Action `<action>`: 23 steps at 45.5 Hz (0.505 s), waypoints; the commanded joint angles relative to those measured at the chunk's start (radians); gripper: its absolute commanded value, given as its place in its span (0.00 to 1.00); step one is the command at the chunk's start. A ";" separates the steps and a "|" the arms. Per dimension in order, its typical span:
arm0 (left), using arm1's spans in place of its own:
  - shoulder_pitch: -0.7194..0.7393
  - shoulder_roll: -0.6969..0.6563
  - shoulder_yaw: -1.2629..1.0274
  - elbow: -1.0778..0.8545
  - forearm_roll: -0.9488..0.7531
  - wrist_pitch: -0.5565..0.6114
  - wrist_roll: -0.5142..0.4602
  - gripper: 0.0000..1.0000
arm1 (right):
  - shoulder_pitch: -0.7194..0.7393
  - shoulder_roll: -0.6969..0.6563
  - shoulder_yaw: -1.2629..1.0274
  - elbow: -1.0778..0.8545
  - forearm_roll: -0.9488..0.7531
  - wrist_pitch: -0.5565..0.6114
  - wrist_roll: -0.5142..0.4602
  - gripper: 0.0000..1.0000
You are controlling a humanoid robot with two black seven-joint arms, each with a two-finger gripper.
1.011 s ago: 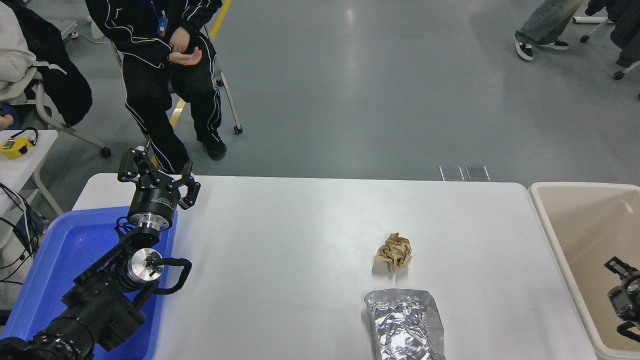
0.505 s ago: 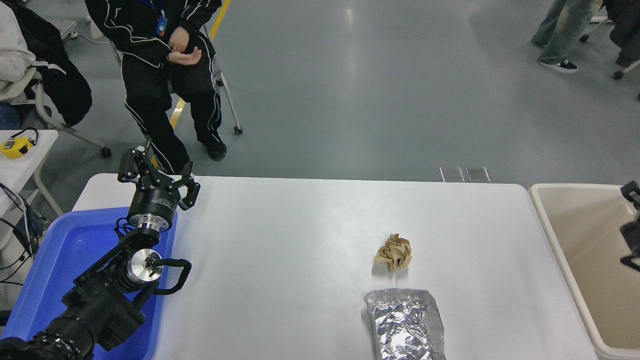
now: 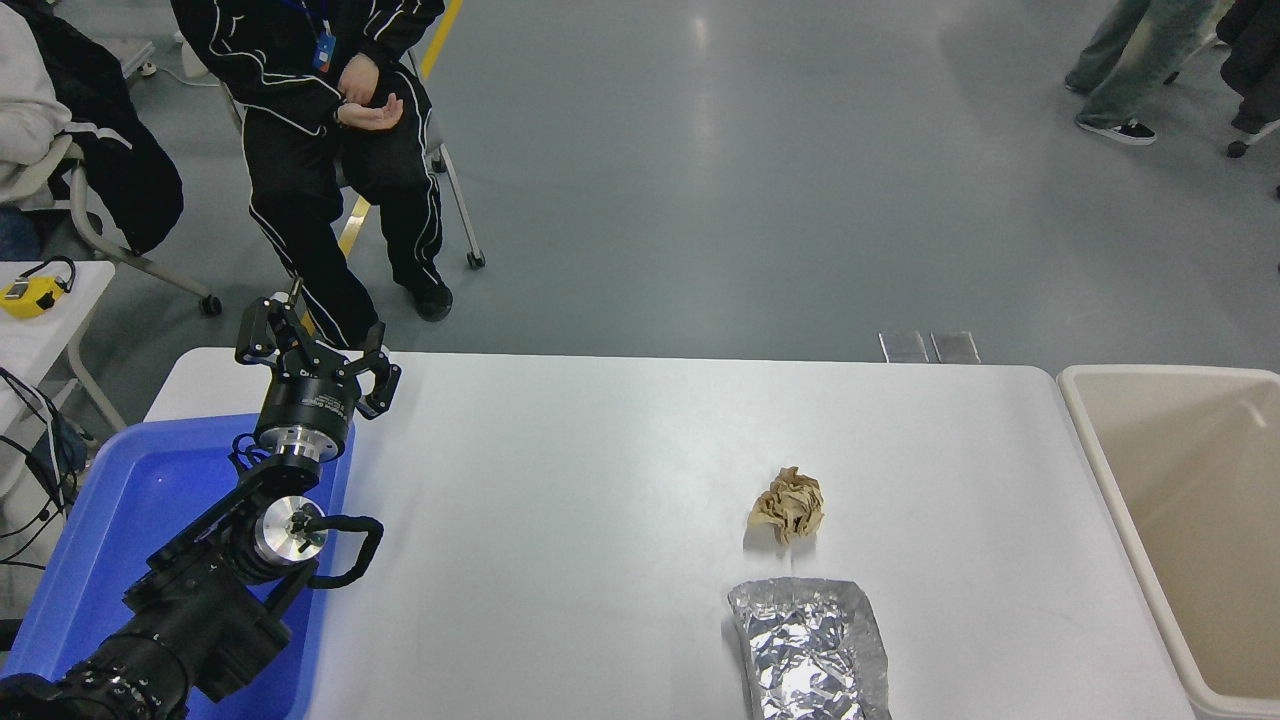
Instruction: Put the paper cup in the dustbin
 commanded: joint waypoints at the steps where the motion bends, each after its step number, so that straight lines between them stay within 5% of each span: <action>1: 0.000 -0.001 0.000 0.000 0.000 0.000 0.000 1.00 | -0.068 -0.068 0.376 0.256 0.036 0.087 0.001 0.99; 5: 0.000 -0.001 0.000 0.000 0.000 0.000 0.000 1.00 | -0.132 -0.057 0.473 0.349 0.036 0.089 0.038 0.99; 13: 0.000 -0.001 0.000 0.000 0.000 0.000 0.000 1.00 | -0.311 0.020 0.525 0.390 0.034 0.139 0.335 0.99; 23: 0.000 -0.001 -0.001 0.000 0.000 0.000 0.000 1.00 | -0.578 0.167 0.536 0.433 0.034 0.159 0.543 0.99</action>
